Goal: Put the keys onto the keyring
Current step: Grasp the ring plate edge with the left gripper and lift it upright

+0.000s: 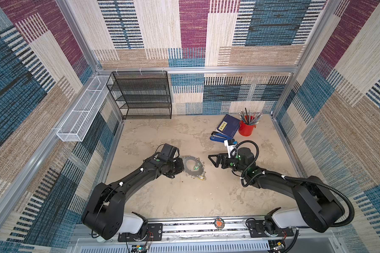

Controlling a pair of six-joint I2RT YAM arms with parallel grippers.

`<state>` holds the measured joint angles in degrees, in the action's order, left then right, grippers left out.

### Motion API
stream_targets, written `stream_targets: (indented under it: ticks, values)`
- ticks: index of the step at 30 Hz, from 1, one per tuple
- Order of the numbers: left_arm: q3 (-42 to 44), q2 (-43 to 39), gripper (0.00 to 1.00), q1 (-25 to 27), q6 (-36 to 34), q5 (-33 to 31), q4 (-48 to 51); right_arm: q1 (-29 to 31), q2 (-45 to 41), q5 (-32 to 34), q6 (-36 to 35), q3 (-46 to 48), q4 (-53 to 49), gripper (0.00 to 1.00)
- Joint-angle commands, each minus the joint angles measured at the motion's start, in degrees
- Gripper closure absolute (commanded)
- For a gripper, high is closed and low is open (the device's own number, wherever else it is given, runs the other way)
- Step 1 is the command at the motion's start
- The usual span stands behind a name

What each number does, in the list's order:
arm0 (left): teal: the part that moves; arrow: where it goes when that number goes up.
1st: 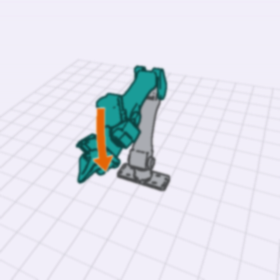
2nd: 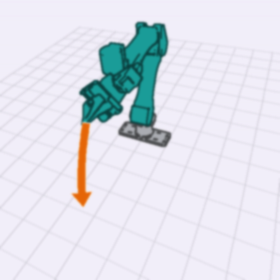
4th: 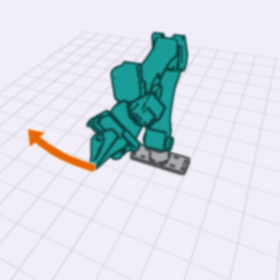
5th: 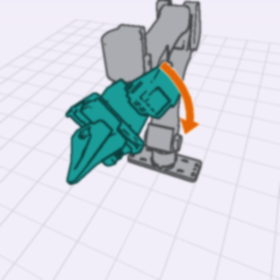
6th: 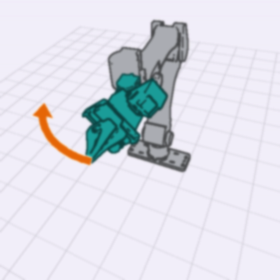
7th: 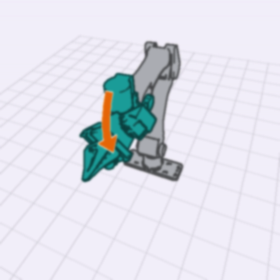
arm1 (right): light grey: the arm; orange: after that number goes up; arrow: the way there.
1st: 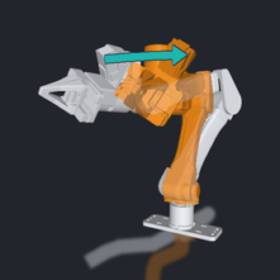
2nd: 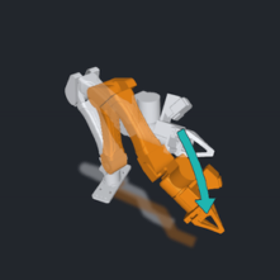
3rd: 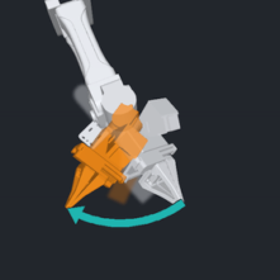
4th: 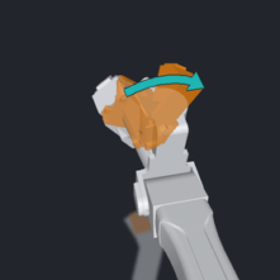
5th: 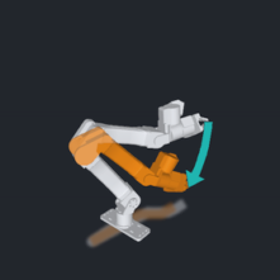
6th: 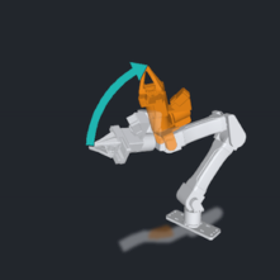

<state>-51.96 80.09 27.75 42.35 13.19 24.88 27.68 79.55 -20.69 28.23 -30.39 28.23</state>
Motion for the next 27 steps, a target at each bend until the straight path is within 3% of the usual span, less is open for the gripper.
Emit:
stream_targets:
  ticks: [1, 9, 18, 27]
  values:
    - [-6.82, 0.11, 1.00, -0.07, -11.15, -1.75, 12.47, 0.09, -1.37, 0.47, -0.37, 0.21, 2.60, 0.00]
    - [-26.81, 7.16, 1.00, 2.02, -27.13, -0.18, 27.65, 0.09, -4.25, -0.05, -0.50, 1.74, 4.25, 0.00]
    - [-39.42, 16.06, 1.00, 5.69, -30.44, -1.81, 32.88, 0.09, -4.85, 1.08, -0.83, 2.05, 3.66, 0.00]
    - [-43.99, 20.21, 1.00, 7.10, -31.89, 1.18, 34.06, 0.14, -3.20, 3.54, -2.20, 1.78, 2.82, 0.00]
